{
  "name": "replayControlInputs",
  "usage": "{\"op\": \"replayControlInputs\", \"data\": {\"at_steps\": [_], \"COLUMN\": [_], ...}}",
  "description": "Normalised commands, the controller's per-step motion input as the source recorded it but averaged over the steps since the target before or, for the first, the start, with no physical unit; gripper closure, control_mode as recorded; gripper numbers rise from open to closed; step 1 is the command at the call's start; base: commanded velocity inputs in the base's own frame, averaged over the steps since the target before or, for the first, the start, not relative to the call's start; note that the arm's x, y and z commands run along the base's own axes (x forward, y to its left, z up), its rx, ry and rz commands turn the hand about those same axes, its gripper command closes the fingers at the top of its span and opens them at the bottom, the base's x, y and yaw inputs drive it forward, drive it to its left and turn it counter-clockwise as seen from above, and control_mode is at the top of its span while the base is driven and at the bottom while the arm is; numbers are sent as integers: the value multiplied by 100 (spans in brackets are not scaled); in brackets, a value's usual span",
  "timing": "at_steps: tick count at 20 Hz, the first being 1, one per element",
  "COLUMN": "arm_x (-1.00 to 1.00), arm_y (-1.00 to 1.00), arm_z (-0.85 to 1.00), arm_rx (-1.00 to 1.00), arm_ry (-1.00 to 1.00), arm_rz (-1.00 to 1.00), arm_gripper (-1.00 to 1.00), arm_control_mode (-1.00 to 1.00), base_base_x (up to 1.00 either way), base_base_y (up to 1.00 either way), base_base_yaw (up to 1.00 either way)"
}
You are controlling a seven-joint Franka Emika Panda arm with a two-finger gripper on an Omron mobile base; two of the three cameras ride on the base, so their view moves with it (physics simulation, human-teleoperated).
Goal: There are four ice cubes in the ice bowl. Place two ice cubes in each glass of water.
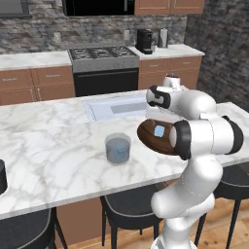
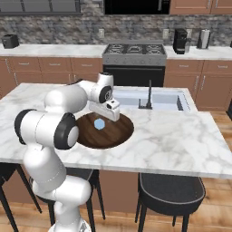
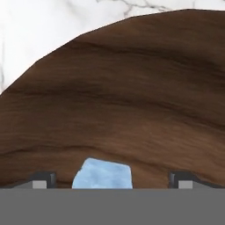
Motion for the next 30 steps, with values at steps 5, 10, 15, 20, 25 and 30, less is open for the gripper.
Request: {"op": "replayControlInputs", "data": {"at_steps": [5,10,15,20,25,30], "arm_x": [2,4,-13,0,0,-6], "arm_y": [11,19,0,0,0,0], "arm_z": [-4,-6,-14,-10,-9,2], "arm_rx": [0,0,0,0,0,0], "arm_ry": [2,3,5,2,3,-2], "arm_rz": [0,0,-1,-1,0,0], "arm_gripper": [-100,-100,-100,-100,100,100], "arm_control_mode": [-100,-100,-100,-100,-100,-100], "base_base_x": [0,0,0,0,0,0], "base_base_y": [0,0,0,0,0,0], "base_base_yaw": [0,0,0,0,0,0]}}
